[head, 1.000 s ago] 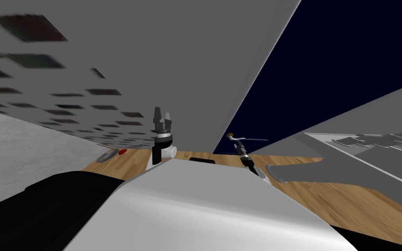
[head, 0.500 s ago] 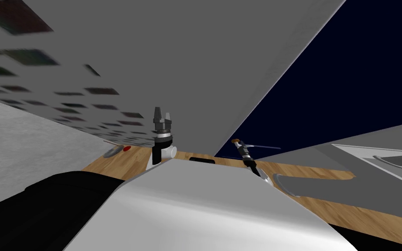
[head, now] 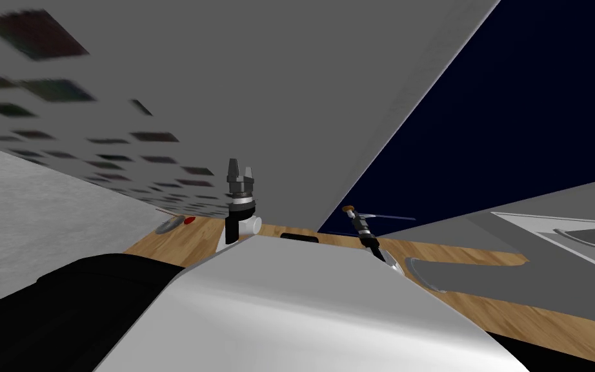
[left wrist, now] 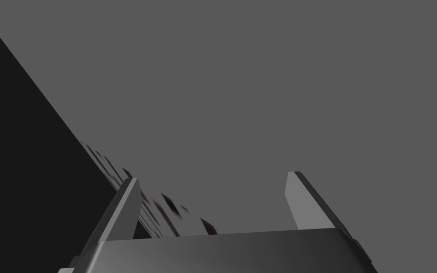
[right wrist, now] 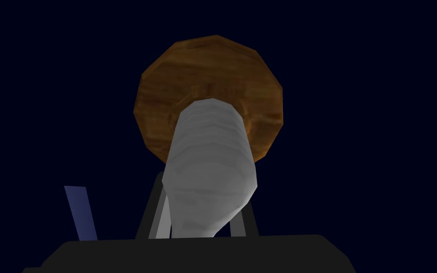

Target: Pull the door open

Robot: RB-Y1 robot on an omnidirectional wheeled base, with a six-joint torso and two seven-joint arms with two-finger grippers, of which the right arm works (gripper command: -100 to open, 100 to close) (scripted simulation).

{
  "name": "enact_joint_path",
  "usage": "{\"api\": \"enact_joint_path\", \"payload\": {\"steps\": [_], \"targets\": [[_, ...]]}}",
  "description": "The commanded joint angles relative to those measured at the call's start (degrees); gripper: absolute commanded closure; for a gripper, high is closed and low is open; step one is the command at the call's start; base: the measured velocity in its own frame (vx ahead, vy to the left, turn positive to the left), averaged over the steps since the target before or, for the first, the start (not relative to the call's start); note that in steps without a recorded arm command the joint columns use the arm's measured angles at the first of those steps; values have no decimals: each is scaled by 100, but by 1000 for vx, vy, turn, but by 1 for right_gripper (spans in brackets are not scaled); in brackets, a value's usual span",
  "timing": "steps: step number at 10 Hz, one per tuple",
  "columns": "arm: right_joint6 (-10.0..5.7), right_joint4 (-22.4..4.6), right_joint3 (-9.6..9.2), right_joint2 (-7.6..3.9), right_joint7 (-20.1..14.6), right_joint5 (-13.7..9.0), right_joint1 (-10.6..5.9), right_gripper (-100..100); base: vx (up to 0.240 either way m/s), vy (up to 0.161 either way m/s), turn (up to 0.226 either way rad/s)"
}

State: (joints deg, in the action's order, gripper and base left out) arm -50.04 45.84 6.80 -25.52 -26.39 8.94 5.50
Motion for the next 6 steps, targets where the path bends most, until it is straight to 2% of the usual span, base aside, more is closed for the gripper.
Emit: {"api": "enact_joint_path", "payload": {"steps": [1, 2, 4, 6], "targets": [[-13, 10, 7, -9, 6, -1, -3, 100, 0, 0, 0], [-146, -36, -2, -56, -54, 23, 74, 100, -103, -38, 144], [-296, -74, -4, -113, -111, 47, 150, 100, -155, -66, 146], [-532, -132, -7, -203, -200, 84, 270, 100, -219, -77, 183]]}}
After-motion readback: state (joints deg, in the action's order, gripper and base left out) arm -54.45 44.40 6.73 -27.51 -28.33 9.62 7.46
